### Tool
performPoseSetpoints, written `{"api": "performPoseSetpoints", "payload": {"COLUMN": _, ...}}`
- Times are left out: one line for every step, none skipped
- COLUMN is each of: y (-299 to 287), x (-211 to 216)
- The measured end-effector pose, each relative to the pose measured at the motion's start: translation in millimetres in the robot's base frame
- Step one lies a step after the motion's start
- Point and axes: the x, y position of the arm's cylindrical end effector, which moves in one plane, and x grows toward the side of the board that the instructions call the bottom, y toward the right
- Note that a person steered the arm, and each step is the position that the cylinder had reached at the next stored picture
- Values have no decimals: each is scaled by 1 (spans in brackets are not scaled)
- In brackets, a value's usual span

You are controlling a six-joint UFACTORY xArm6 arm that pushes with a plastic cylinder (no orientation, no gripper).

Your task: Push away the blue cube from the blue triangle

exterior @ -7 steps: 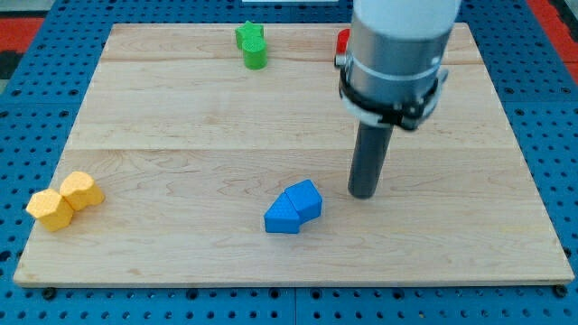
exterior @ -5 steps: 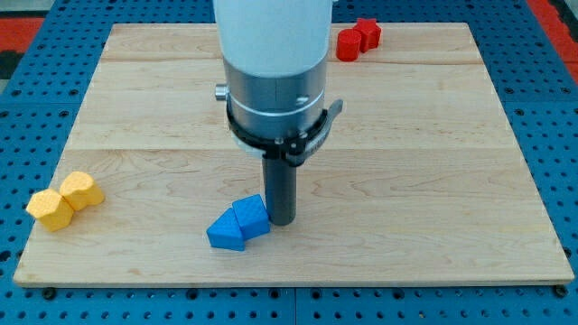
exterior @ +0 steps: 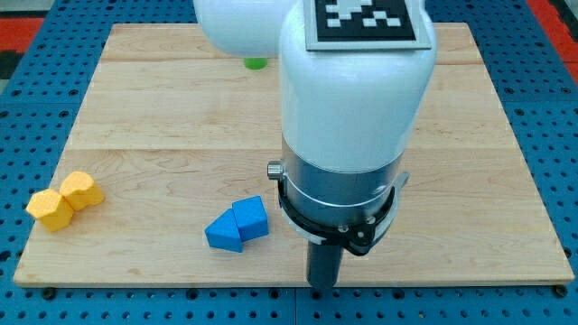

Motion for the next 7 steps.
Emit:
{"api": "performPoseSetpoints", "payload": {"y": 0, "x": 0}}
{"api": "performPoseSetpoints", "payload": {"y": -3, "x": -4}}
{"api": "performPoseSetpoints", "payload": {"y": -73, "x": -4}}
{"api": "performPoseSetpoints", "payload": {"y": -109, "x": -9}}
{"api": "performPoseSetpoints", "payload": {"y": -109, "x": -26}}
{"api": "performPoseSetpoints", "payload": {"y": -101, "x": -44}}
{"api": "performPoseSetpoints", "payload": {"y": -53, "x": -46}}
